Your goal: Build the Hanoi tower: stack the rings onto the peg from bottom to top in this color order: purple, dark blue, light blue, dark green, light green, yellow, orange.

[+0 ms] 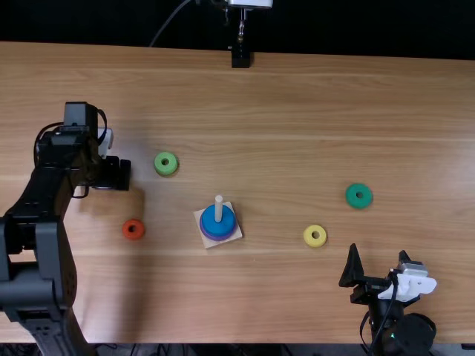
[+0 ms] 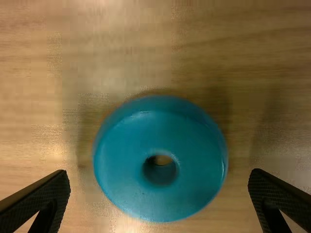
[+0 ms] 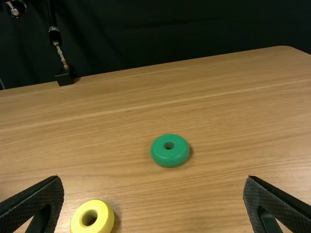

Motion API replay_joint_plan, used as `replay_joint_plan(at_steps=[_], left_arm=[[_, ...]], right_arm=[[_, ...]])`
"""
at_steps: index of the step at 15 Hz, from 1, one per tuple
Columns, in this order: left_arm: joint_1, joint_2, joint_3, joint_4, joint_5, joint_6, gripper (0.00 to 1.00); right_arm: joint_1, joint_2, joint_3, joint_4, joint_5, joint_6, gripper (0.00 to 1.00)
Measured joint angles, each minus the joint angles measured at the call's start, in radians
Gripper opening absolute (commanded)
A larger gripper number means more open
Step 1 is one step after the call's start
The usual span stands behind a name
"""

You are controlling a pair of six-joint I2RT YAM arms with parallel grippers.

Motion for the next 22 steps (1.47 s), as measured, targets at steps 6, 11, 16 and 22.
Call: replay_joint_plan(at_steps=[6,11,16,22], left_arm=[[0.0,0.016,0.005,0.002,0.004,0.0,1.0],[0.0,0.017,0.005,0.002,0.016,0.0,0.38],[0.0,0.017,0.005,0.001,0.042,0.0,0.0],[-0.021,-0.012,0.063,-0.079,0.093,0.0,0.0]], right_arm=[[0.0,0.0,0.0,0.0,0.0,0.0,1.0],[0.0,0.0,0.0,0.0,0.0,0.0,1.0],[0.0,0.0,0.0,0.0,0.0,0.0,1.0],[0.0,0.0,0.0,0.0,0.0,0.0,1.0]])
